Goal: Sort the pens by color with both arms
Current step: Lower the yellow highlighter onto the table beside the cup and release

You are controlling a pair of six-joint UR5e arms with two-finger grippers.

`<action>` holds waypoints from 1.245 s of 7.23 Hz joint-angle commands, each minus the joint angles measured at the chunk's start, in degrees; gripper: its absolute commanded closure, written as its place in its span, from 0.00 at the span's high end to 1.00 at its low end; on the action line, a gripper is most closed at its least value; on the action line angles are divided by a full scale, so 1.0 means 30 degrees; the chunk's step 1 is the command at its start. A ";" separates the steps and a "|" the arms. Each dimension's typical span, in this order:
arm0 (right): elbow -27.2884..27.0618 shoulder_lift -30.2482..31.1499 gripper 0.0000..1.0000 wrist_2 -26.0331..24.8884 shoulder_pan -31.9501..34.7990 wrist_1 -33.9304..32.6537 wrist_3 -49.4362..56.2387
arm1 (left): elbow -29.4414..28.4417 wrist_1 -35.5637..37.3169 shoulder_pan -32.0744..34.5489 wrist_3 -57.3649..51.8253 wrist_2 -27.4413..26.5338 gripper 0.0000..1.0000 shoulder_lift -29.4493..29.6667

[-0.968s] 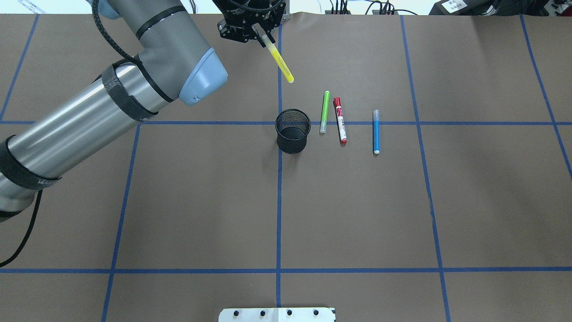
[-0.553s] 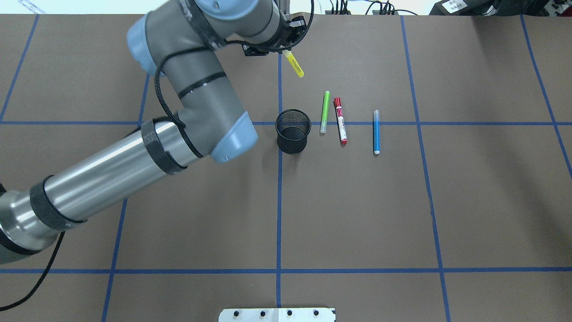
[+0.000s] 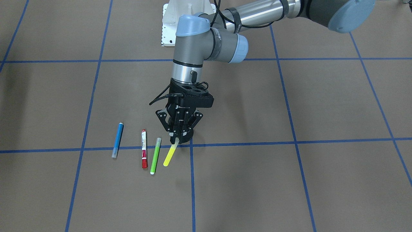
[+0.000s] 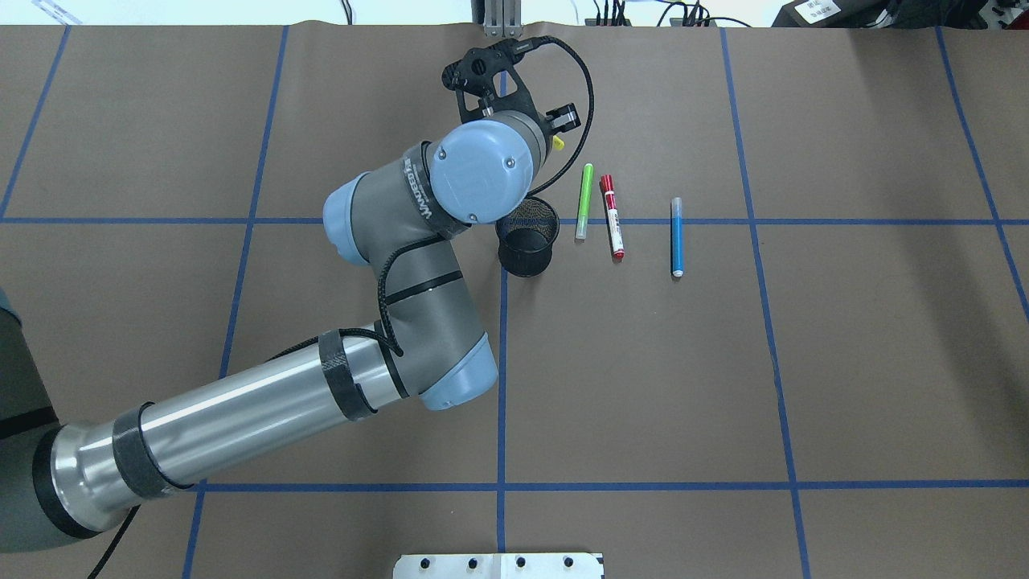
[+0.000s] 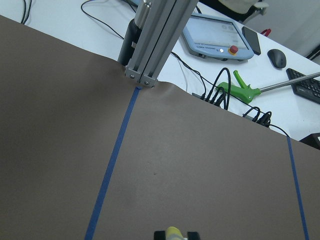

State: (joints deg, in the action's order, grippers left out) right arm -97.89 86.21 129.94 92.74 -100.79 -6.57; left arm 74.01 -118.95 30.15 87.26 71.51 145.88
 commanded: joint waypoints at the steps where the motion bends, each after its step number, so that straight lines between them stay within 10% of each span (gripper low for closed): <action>1: 0.1163 -0.0084 0.99 0.0192 0.0199 0.0458 -0.0247 | -0.1519 -0.1567 -0.0704 0.0065 -0.2150 0.04 0.0007; 3: 0.1196 -0.0698 0.99 0.0308 0.0199 0.1047 -0.0125 | -0.1524 -0.1512 -0.0705 -0.0111 -0.2185 1.00 0.0036; 6: 0.1049 -0.0699 0.99 0.0367 0.0199 0.1018 -0.0300 | 0.0461 -0.1250 0.0138 -0.3876 -0.1371 1.00 0.0008; 9: 0.1019 -0.0757 0.99 0.0251 0.0199 0.1047 -0.0358 | 0.2425 0.4273 0.4642 -0.6744 0.6816 1.00 -0.0022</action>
State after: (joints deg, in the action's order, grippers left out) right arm -94.82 84.06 130.93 93.34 -97.67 -7.56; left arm 78.80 -112.79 38.61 72.09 82.67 145.81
